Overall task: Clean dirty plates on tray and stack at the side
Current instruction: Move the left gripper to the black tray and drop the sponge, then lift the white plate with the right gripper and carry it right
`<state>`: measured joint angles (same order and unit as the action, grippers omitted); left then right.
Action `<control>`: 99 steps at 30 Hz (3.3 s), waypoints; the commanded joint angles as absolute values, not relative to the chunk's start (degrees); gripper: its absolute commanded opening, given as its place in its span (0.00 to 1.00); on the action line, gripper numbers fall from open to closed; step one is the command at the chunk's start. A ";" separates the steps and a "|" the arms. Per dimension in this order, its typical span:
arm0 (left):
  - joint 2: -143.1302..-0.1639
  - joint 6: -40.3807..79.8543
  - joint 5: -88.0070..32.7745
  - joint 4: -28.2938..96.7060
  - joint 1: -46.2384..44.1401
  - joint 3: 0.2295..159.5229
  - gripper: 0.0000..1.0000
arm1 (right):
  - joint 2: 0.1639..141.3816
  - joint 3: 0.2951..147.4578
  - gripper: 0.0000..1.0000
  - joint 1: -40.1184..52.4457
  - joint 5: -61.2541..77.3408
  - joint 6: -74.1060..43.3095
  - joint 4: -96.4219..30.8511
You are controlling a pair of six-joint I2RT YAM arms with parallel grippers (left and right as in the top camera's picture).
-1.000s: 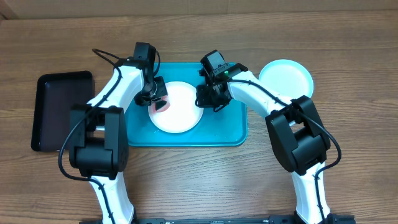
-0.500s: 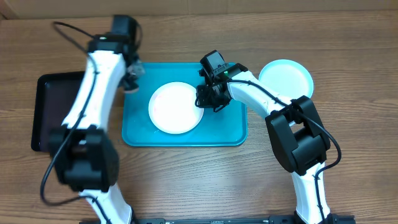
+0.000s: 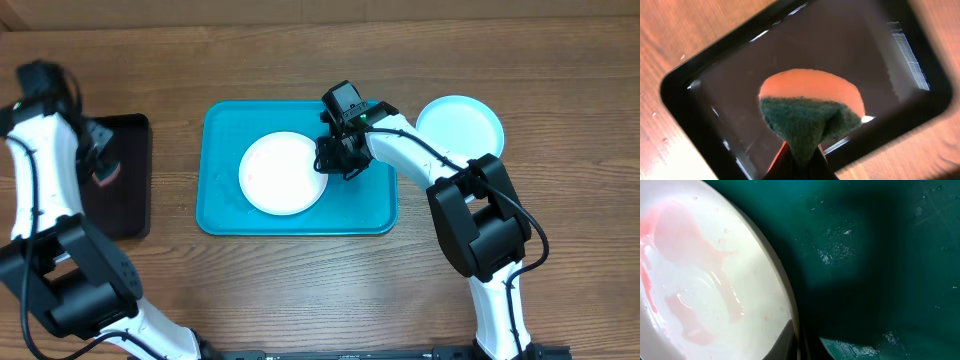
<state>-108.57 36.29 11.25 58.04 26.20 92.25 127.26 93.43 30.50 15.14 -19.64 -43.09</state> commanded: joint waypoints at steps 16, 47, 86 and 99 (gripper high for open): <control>-108.40 31.27 2.09 39.55 30.83 76.51 0.39 | 129.23 92.95 0.04 30.37 11.40 -19.07 -43.53; -100.47 31.29 -19.03 43.46 30.74 84.62 1.00 | 114.76 99.59 0.04 37.95 -27.86 -13.47 -50.43; -100.47 31.29 -19.03 43.48 30.72 84.62 1.00 | 112.95 98.32 0.04 50.48 -62.92 5.63 -42.68; -100.47 31.29 -19.03 43.48 30.72 84.62 1.00 | 111.79 97.93 0.04 39.64 -45.82 -9.93 -50.54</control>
<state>-100.51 31.46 -18.37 43.57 30.74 84.05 113.54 97.73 44.99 -46.98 2.66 -49.98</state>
